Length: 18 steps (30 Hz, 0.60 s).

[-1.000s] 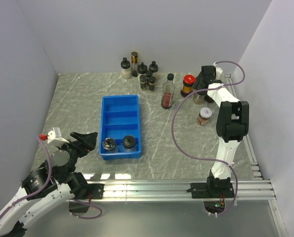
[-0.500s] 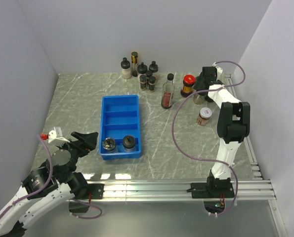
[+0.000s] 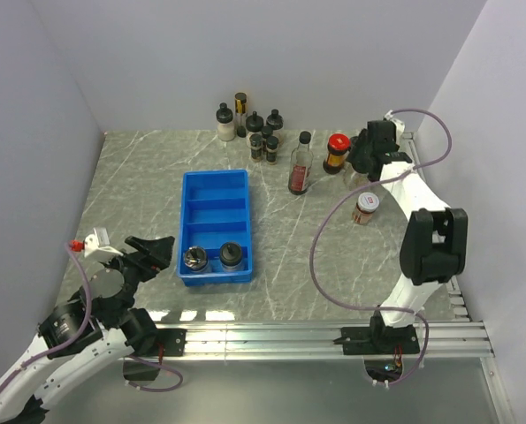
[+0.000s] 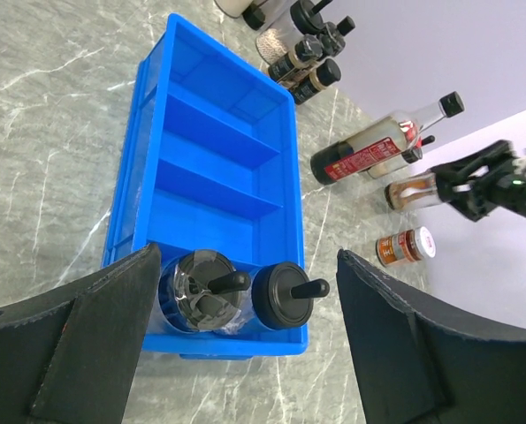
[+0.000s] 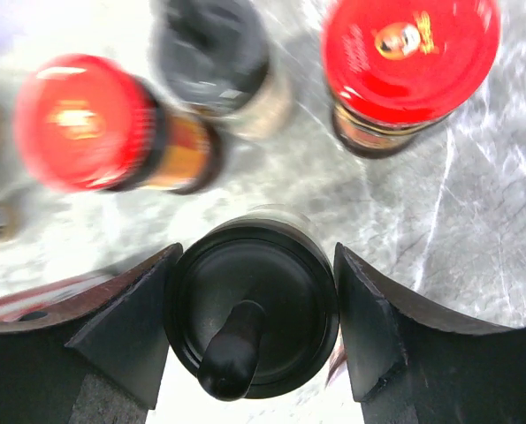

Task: Organize the condiment bottles
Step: Pick up the bottle from the center of the board, then place the bottle in the storage box.

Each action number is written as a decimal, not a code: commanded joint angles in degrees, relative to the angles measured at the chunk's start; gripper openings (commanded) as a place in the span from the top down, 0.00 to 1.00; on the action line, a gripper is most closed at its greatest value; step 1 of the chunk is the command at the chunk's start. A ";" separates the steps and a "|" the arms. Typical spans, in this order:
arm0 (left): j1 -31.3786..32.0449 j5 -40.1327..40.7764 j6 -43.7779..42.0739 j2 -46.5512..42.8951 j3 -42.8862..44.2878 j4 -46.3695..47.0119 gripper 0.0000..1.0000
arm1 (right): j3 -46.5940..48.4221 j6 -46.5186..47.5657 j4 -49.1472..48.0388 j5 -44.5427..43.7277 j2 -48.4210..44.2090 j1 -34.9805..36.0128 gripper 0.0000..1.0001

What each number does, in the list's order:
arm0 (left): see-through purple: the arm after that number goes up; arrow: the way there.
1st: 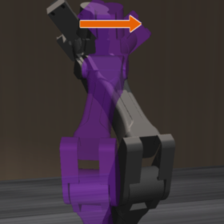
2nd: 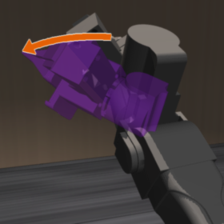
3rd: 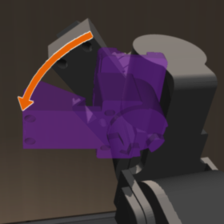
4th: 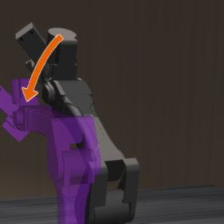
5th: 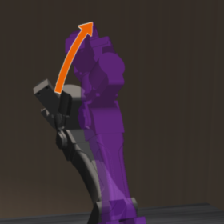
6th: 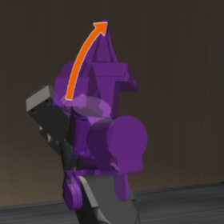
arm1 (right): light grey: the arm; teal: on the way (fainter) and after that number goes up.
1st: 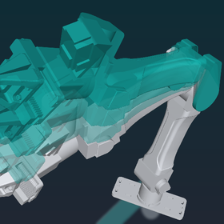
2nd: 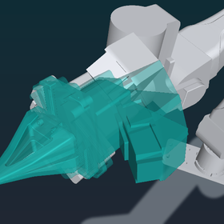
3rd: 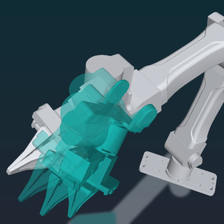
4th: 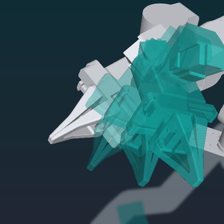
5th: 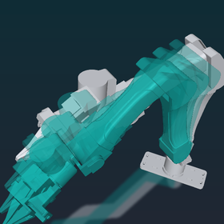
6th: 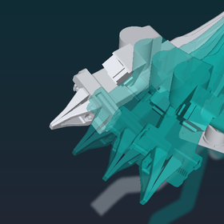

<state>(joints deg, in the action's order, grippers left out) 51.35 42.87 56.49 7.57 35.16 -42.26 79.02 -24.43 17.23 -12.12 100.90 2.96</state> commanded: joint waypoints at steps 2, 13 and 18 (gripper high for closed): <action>0.06 -0.60 -0.07 -1.07 0.17 1.92 0.14 | -1.67 0.78 -1.85 0.43 -10.88 2.22 1.00; 0.06 -0.16 -0.85 -2.21 0.62 2.00 0.13 | -10.29 0.26 5.09 0.96 -31.63 16.25 1.00; 0.06 -0.07 -1.29 -2.48 0.79 2.18 0.13 | -12.49 -0.71 5.18 2.80 -36.30 26.46 1.00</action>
<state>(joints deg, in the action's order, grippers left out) 51.35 42.78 56.23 5.69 35.14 -41.80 66.74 -24.56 24.10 -10.76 66.72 25.21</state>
